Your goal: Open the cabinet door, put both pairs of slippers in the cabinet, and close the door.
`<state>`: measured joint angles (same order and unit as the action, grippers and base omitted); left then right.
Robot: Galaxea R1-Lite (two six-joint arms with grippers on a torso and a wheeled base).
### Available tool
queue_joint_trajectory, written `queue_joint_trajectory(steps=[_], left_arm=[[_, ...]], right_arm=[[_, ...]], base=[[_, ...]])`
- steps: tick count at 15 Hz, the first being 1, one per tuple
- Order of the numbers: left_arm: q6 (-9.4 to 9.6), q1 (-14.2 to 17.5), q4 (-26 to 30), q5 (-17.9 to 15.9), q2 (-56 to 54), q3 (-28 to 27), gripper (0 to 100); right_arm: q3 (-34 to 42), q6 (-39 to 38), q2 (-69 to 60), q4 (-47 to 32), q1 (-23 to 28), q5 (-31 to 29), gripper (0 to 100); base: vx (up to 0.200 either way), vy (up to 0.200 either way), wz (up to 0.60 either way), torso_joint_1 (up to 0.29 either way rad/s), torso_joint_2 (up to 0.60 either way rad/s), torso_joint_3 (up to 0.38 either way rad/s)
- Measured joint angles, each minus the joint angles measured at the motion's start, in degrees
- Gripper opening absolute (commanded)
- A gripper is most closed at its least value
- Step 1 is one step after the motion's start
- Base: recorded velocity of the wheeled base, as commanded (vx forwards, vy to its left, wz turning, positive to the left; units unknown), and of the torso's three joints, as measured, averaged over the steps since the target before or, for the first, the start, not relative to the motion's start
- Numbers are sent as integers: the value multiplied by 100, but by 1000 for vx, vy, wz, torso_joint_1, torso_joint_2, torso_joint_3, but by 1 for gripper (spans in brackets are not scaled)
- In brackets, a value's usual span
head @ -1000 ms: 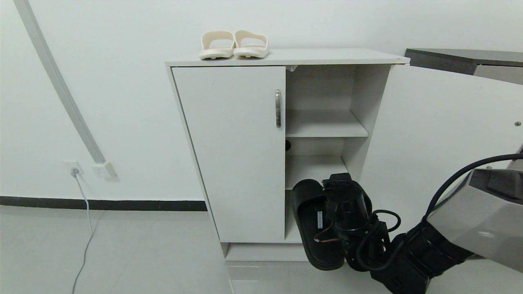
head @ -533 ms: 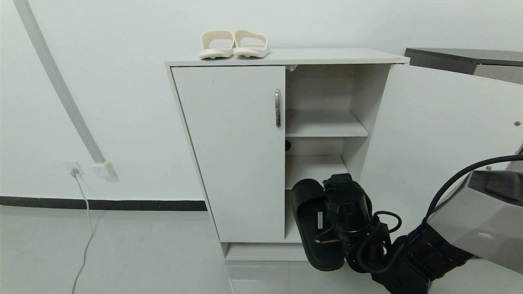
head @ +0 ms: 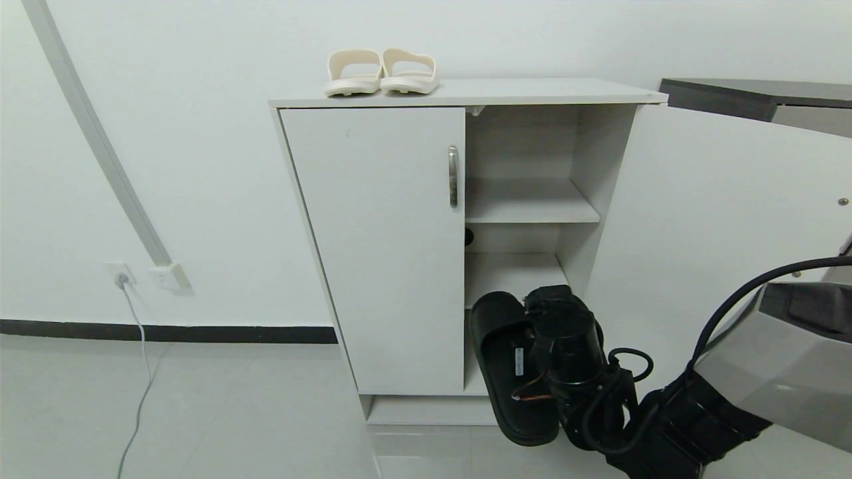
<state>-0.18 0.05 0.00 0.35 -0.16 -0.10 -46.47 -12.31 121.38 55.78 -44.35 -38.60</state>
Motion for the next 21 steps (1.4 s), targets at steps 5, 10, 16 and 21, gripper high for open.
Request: queue_joint_trajectory(steps=[5, 10, 16, 21], left_arm=[[-55, 5, -5, 66, 0, 10, 0], [-66, 9, -7, 60, 0, 10, 0], [-66, 11, -10, 57, 2, 10, 0], [-50, 20, -10, 57, 5, 10, 0]], right_arm=[[-267, -52, 144, 22, -74, -40, 0], [-389, -115, 340, 0, -74, -60, 0], [-383, -115, 382, -1, -79, -62, 0], [-366, -121, 384, 13, -104, -49, 0]], base=[[0, 0, 0, 0, 0, 0], [0, -80, 0, 1, 1, 1], [0, -133, 0, 2, 2, 2], [0, 0, 0, 0, 0, 0]])
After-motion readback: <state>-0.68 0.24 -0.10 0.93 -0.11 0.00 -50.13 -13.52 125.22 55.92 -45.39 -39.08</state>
